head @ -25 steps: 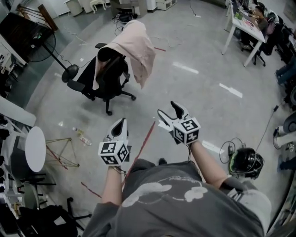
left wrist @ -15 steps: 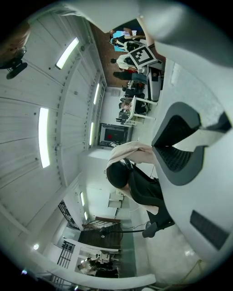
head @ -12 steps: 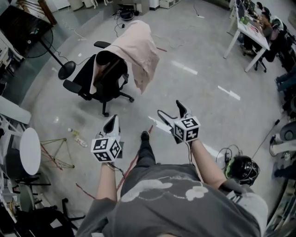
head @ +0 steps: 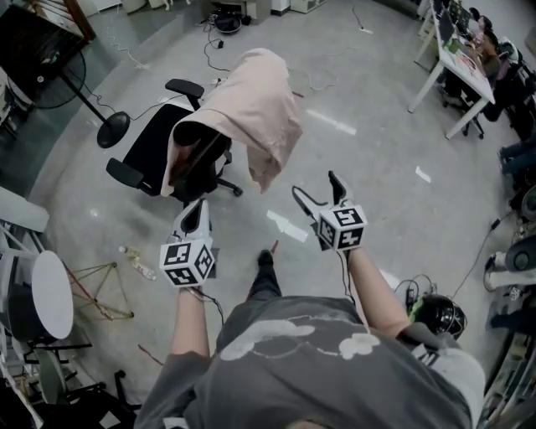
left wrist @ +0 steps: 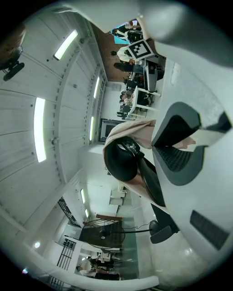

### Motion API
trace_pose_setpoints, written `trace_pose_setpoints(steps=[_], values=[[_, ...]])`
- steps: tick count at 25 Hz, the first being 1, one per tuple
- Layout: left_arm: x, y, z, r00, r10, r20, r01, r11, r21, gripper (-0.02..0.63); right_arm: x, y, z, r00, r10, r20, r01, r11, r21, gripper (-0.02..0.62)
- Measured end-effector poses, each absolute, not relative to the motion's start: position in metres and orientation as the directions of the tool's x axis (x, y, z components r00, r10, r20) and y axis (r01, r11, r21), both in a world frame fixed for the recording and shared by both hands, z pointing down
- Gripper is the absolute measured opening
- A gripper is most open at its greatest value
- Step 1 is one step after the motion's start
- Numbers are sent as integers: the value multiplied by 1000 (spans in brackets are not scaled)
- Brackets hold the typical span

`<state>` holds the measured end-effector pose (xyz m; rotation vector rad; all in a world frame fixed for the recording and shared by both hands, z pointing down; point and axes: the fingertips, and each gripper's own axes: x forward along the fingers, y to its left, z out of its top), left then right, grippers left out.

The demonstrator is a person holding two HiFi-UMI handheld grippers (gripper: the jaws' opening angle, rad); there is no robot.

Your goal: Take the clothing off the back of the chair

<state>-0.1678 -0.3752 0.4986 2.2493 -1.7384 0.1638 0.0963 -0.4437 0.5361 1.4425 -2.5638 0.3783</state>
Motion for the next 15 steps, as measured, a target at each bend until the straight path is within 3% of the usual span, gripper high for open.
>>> trace_pose_setpoints(steps=[15], values=[[-217, -483, 481, 218, -948, 232, -972, -189, 143, 0, 30, -575, 511, -562, -779, 280, -814, 581, -19, 436]])
